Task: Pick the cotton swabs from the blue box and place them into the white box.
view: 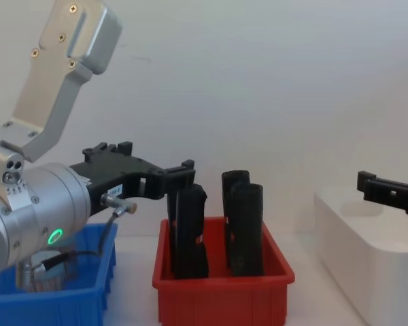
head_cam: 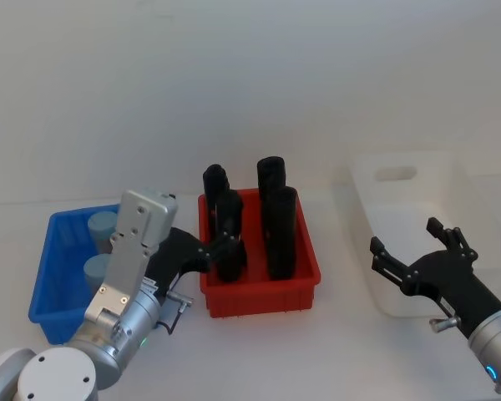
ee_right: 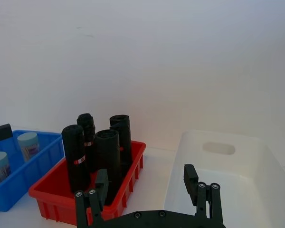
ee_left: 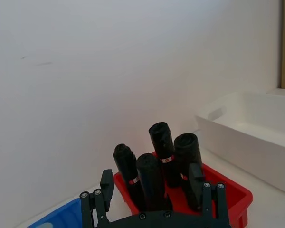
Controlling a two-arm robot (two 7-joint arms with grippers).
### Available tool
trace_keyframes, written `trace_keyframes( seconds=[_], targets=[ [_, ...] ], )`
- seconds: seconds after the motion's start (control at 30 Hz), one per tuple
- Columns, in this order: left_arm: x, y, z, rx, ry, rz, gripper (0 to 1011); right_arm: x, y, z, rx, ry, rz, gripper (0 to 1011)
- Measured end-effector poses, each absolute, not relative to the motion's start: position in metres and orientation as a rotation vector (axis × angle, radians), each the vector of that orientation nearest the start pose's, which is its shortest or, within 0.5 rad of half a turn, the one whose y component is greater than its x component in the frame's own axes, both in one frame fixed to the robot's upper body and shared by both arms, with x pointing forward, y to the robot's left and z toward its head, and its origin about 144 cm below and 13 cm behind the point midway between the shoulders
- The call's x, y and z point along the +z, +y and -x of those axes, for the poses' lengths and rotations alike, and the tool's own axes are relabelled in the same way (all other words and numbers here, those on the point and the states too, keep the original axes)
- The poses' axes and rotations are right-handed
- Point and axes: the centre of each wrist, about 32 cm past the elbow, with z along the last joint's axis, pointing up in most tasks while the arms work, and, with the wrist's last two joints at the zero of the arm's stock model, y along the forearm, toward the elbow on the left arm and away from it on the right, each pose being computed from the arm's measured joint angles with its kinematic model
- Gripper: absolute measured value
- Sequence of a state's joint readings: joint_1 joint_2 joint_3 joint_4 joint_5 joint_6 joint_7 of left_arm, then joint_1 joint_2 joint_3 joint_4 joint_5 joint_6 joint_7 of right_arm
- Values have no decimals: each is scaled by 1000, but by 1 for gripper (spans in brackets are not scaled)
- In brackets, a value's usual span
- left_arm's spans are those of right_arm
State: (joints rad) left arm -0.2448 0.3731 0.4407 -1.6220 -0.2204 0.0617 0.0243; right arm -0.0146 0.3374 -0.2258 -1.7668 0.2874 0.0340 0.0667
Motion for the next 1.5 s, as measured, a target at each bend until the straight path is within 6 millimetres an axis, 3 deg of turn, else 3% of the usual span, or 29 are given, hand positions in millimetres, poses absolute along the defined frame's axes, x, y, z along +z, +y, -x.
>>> trace_keyframes(
  seconds=[0.83, 1.5],
  targets=[
    [1204, 244, -526, 1339, -95, -183, 1004, 1189, -237, -443, -1229, -75, -26, 1001],
    [1193, 262, -545, 1359, 2, -240, 1004, 1189, -237, -443, -1230, -75, -26, 1001]
  ],
)
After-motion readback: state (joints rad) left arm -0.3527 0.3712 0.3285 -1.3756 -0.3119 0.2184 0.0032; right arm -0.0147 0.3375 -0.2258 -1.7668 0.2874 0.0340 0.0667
